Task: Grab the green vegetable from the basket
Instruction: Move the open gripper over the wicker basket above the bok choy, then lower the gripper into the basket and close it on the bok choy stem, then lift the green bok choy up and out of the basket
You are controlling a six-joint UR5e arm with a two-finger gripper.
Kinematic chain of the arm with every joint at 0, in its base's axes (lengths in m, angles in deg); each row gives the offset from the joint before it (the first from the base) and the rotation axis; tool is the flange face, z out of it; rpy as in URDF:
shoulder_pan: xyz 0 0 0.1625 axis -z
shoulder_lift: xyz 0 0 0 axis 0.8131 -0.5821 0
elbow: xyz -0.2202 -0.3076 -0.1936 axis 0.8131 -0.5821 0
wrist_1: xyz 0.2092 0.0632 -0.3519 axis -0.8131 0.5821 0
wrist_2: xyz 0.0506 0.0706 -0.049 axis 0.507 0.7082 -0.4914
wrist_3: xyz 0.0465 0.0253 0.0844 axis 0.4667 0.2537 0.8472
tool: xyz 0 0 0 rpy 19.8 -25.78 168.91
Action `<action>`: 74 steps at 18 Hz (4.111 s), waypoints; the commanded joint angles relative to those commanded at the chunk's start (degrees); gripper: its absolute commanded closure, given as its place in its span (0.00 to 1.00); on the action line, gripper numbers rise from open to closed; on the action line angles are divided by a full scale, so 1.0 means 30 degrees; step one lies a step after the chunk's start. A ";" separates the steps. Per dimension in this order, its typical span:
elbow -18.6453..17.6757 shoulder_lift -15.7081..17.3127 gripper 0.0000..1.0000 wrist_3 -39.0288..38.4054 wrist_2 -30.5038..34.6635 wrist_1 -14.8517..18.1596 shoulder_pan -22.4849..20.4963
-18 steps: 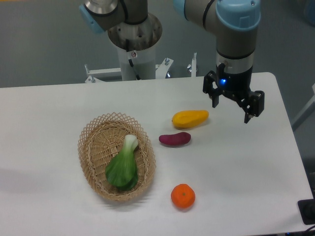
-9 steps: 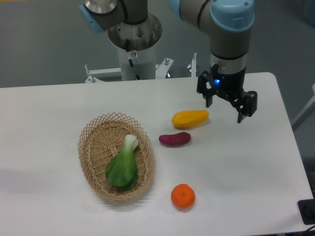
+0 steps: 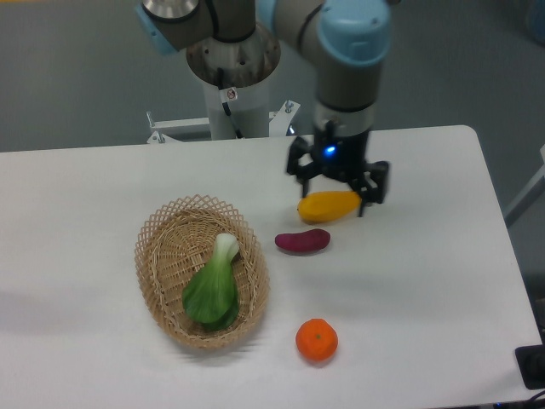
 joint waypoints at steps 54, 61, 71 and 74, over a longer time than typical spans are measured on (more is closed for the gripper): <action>-0.2439 -0.3313 0.69 -0.1173 0.1583 -0.4456 0.3813; -0.0565 -0.2257 0.69 0.0727 0.1495 -0.3375 0.2118; 0.3215 -0.2168 0.69 0.8459 -0.0701 0.1254 -0.3741; 0.3773 -0.2226 0.69 1.0422 -0.0850 0.1608 -0.4827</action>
